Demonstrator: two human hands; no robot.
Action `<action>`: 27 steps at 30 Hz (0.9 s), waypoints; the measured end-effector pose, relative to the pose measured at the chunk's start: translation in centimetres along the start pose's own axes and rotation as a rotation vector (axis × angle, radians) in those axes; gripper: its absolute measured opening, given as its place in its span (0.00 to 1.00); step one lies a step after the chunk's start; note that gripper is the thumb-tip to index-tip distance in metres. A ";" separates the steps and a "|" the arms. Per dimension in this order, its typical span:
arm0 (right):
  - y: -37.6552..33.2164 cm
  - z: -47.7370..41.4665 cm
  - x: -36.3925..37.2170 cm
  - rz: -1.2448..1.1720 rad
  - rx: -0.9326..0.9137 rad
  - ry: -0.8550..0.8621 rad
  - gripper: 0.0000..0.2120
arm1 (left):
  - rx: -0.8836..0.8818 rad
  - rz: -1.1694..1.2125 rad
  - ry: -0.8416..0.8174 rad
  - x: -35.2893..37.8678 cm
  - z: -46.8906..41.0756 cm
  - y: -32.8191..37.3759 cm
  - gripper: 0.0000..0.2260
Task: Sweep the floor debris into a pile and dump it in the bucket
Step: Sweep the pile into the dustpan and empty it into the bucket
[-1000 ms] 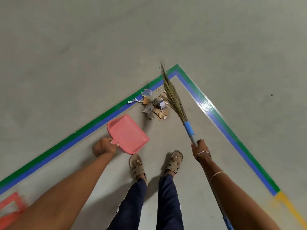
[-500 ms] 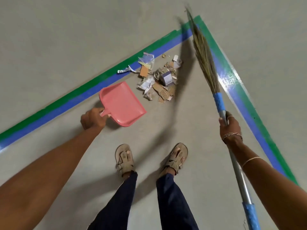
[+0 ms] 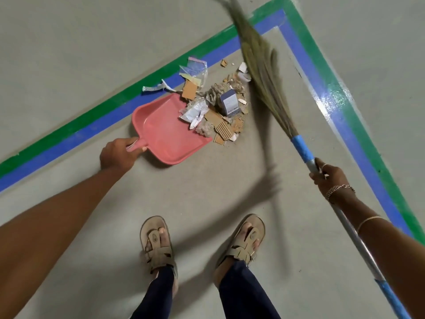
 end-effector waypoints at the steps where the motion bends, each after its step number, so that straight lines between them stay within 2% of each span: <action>1: -0.1 0.7 0.3 0.021 -0.032 -0.023 0.22 | 0.005 -0.001 -0.008 0.3 -0.2 0.3 0.20; 5: -0.5 4.1 1.9 0.136 -0.168 -0.119 0.22 | -0.016 -0.012 -0.016 0.8 -0.9 1.0 0.22; 9: -1.7 7.5 2.6 0.165 -0.245 -0.185 0.27 | -0.013 -0.017 -0.027 0.6 -1.4 1.8 0.22; 12: -2.6 9.8 3.0 0.170 -0.306 -0.195 0.28 | -0.016 -0.020 -0.033 0.5 -1.4 1.9 0.23; 15: -3.0 11.6 3.0 0.109 -0.328 -0.132 0.28 | -0.026 -0.019 -0.034 0.7 -1.3 1.7 0.22; 21: -1.8 12.9 -0.3 0.073 -0.242 0.052 0.28 | -0.039 -0.011 -0.022 0.8 -1.3 1.6 0.21; 27: 1.2 12.8 -2.2 0.124 -0.033 0.128 0.25 | -0.021 -0.068 -0.022 0.2 -1.7 1.7 0.21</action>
Point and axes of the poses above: each hand's wrist, its own z-axis away from the middle knuckle, its own x-axis out of the palm, y = z × x, the point moved 6 cm from there along -z, towards the middle knuckle, and after that the axes turned 7 degrees about x, right-handed, at the moved point
